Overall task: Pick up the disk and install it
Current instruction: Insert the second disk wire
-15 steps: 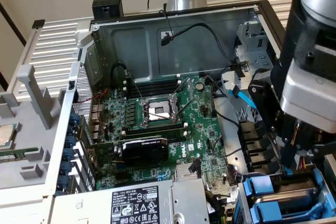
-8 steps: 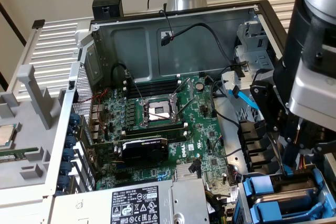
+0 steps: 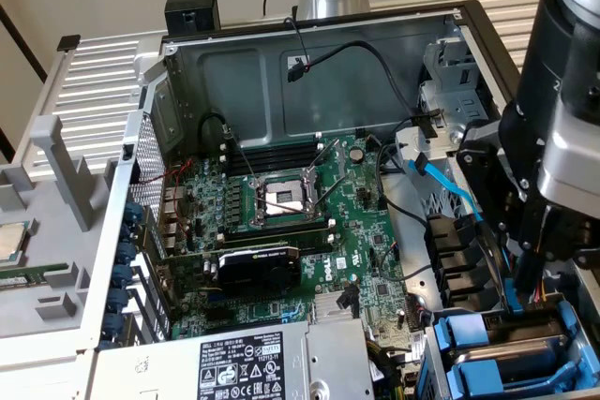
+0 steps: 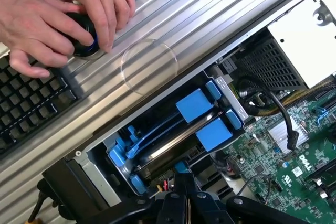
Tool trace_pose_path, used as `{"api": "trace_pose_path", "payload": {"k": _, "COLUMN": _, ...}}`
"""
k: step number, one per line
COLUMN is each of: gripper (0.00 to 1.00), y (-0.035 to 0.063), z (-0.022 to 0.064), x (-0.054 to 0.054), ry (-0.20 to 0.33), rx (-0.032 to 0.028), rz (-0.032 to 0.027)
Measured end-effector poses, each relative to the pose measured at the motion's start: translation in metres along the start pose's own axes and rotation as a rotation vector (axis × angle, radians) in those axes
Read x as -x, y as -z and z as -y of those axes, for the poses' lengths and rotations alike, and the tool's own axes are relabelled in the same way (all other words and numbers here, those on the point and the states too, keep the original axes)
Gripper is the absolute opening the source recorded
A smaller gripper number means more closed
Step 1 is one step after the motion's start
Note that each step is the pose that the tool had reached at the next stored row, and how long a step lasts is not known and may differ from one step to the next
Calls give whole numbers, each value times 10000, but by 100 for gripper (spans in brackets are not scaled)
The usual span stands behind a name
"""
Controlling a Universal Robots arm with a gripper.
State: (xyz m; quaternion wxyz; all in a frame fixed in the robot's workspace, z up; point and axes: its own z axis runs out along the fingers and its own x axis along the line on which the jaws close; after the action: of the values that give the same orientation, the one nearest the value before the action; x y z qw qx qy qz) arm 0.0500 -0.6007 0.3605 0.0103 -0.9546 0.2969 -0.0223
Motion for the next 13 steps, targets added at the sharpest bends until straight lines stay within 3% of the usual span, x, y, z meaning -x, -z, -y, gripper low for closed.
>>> {"api": "trace_pose_path", "payload": {"k": 13, "gripper": 11, "y": 3, "z": 1, "x": -1, "ry": 2354, "rx": -77, "rz": 71}}
